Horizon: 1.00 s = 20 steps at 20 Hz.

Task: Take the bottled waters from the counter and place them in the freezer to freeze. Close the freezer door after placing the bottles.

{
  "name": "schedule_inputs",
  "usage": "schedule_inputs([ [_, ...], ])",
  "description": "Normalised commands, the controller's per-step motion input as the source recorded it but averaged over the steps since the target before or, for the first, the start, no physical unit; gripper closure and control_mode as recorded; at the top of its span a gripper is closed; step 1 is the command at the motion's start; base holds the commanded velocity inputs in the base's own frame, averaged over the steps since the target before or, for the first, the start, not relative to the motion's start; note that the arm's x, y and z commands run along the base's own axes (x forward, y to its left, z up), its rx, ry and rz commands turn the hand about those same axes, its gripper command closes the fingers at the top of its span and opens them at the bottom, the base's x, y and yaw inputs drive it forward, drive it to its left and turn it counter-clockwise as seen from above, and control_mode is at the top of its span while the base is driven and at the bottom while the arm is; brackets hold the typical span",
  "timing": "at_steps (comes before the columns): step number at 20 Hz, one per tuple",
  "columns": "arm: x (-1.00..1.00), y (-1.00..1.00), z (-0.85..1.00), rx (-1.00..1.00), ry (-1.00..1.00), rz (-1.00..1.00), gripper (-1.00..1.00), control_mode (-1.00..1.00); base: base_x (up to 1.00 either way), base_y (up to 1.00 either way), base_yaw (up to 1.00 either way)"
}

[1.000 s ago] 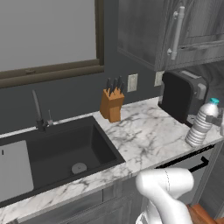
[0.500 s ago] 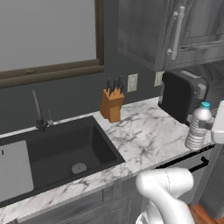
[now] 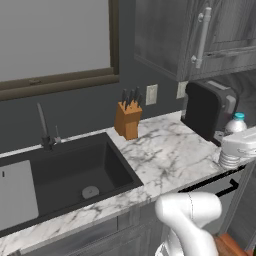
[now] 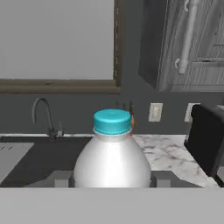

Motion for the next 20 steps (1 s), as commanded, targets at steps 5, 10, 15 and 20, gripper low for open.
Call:
schedule_inputs([
  [5,0.03,0.00,0.00,0.00,-0.08,-0.71,1.00,-1.00,0.00,0.00,0.00],
  [10,0.00,-0.05,0.00,0.00,-0.06,-0.50,1.00,-1.00,0.00,0.00,0.00],
  [15,0.00,-0.19,0.00,0.00,0.00,-0.21,1.00,-1.00,0.00,0.00,0.00],
  [20,-0.01,-0.04,0.00,0.00,0.00,0.06,1.00,-1.00,0.00,0.00,0.00],
])
